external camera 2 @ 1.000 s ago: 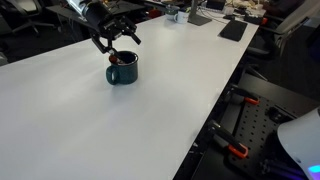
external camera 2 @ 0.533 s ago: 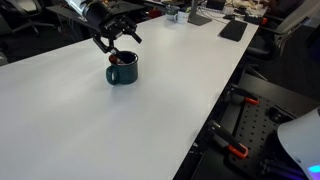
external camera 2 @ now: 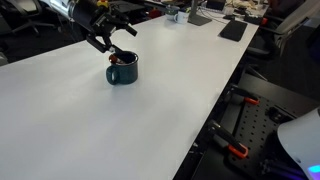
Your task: Put the marker on the table
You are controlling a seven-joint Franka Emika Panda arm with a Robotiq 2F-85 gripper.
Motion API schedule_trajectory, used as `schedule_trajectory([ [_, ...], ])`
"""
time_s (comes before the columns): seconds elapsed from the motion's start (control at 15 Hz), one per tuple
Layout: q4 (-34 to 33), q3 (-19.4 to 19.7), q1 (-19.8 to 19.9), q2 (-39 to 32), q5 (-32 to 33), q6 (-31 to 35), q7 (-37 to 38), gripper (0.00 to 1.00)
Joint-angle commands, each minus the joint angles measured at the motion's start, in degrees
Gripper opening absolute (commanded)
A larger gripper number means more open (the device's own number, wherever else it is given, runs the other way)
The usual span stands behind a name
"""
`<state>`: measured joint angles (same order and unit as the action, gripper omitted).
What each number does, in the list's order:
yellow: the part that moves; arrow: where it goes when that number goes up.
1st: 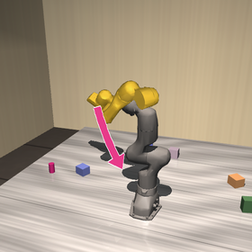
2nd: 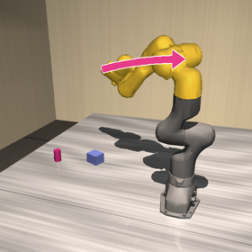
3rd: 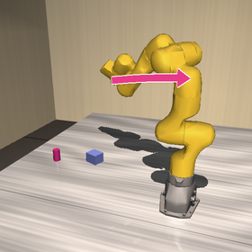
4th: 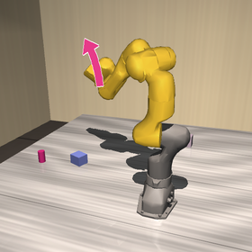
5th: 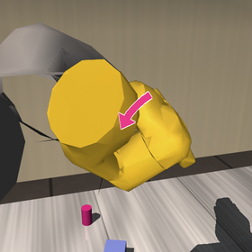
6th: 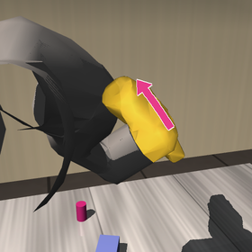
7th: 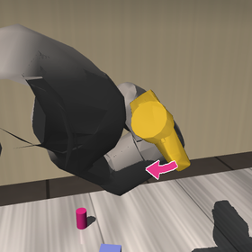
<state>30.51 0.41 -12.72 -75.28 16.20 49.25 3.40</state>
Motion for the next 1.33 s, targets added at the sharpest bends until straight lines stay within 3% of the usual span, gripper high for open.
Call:
schedule_trajectory([
  [0.0, -1.68, 1.34, -3.21, -0.27, 6.61, -0.11, -11.08, 1.0],
  [0.07, -1.85, 1.22, -3.44, -0.4, 8.03, 0.37, -13.8, 1.0],
  [0.13, -0.23, 0.12, -2.69, 0.0, 5.91, 0.09, -8.59, 1.0],
  [0.67, -0.92, 0.8, -3.17, 0.04, 7.98, 0.97, -10.91, 1.0],
  [1.0, -1.48, 3.1, -6.54, -0.62, 15.86, 9.15, -10.09, 1.0],
  [1.27, -1.81, 3.75, -9.34, -1.62, 19.68, 17.03, -3.96, 1.0],
])
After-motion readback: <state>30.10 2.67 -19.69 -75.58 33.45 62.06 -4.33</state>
